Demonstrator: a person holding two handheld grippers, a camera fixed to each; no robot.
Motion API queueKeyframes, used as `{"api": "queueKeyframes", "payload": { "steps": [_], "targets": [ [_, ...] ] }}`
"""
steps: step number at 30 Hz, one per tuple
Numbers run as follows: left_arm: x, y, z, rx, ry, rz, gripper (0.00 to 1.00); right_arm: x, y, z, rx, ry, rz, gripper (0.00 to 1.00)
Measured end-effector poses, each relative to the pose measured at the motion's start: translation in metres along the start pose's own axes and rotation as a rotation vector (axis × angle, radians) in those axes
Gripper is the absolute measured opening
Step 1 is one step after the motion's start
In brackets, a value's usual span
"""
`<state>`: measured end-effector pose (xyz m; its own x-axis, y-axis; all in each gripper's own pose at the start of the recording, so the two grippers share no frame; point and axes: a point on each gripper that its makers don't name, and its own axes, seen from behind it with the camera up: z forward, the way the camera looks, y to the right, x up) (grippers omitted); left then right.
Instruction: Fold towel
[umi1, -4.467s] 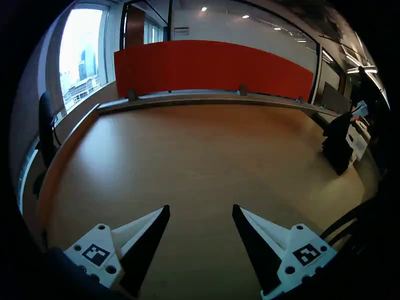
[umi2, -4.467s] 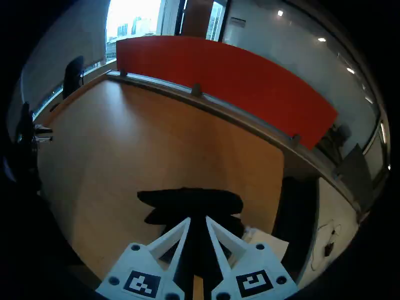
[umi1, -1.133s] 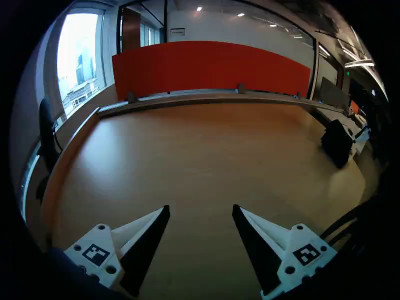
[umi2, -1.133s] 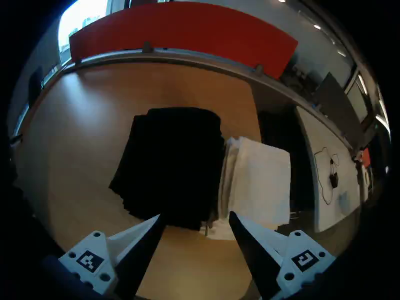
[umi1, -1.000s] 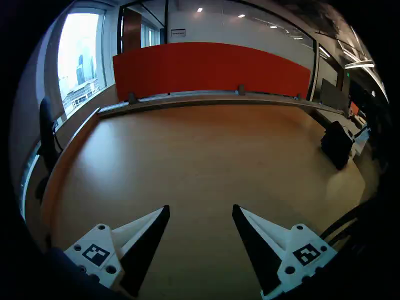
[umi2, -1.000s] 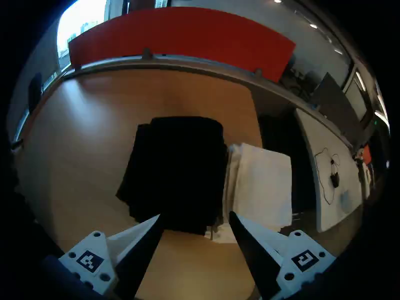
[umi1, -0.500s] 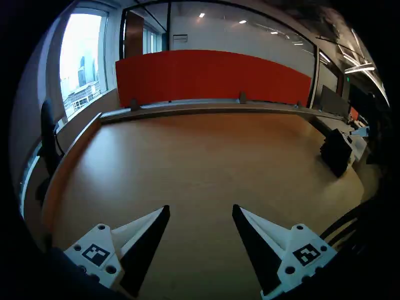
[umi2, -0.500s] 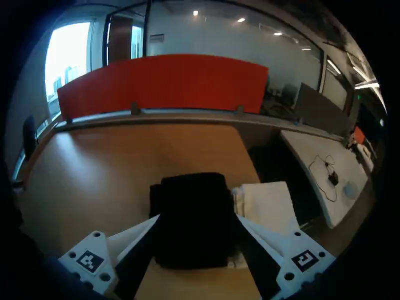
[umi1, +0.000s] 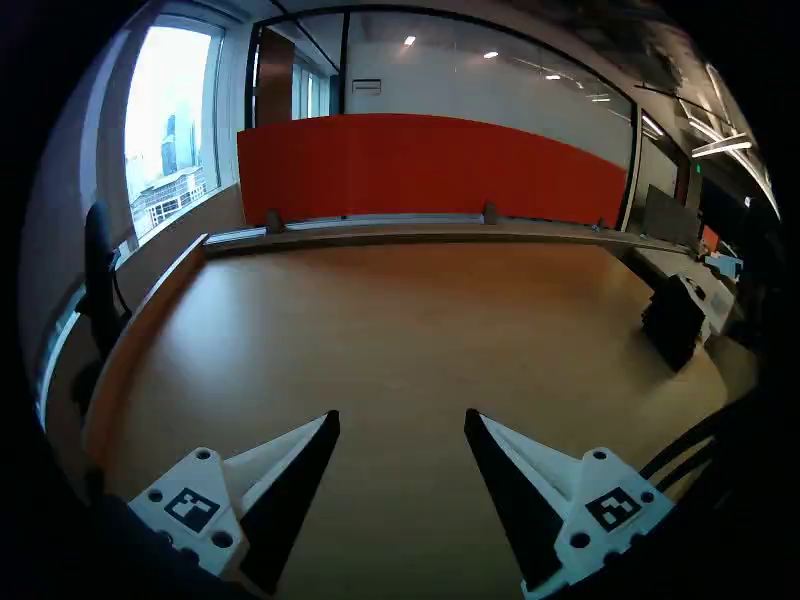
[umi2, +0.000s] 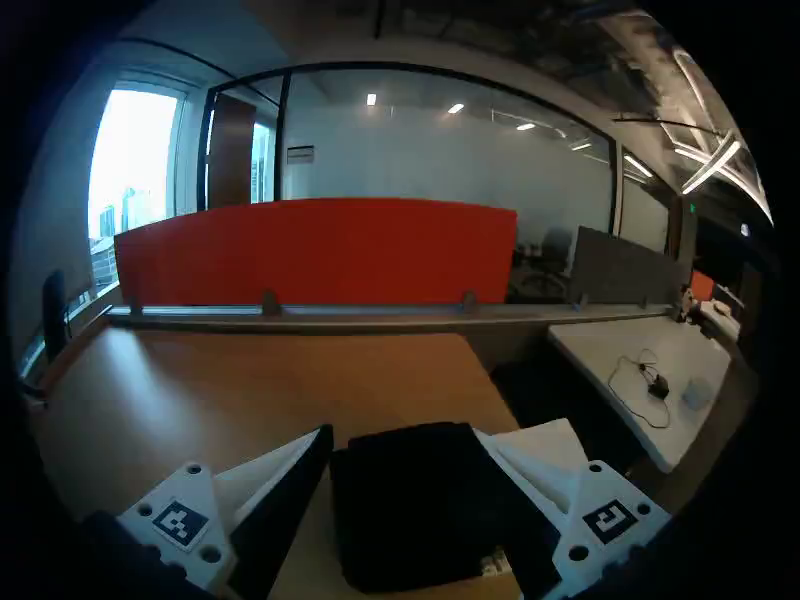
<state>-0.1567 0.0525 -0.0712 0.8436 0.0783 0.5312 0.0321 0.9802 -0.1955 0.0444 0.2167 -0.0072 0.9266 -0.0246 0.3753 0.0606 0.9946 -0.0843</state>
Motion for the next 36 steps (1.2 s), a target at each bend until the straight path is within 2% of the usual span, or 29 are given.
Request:
{"api": "queueKeyframes", "payload": {
  "steps": [11, 17, 21, 30, 36],
  "targets": [
    [0.061, -0.019, -0.002, 0.054, 0.165, -0.044, 0.93, 0.037, -0.022, -0.012, -0.02, 0.144, -0.028, 0.96],
    [0.101, -0.024, -0.008, 0.078, 0.268, -0.028, 0.93, 0.045, -0.038, -0.014, 0.001, 0.172, -0.011, 0.96],
    [0.122, -0.03, -0.01, 0.095, 0.32, -0.04, 0.93, 0.048, -0.05, -0.014, 0.017, 0.182, -0.004, 0.97],
    [0.158, -0.044, -0.007, 0.125, 0.401, -0.083, 0.93, 0.065, -0.098, -0.013, 0.077, 0.222, 0.002, 0.97],
    [0.179, -0.045, -0.005, 0.123, 0.446, -0.099, 0.93, 0.079, -0.139, -0.013, 0.135, 0.245, 0.015, 0.97]
  ]
}}
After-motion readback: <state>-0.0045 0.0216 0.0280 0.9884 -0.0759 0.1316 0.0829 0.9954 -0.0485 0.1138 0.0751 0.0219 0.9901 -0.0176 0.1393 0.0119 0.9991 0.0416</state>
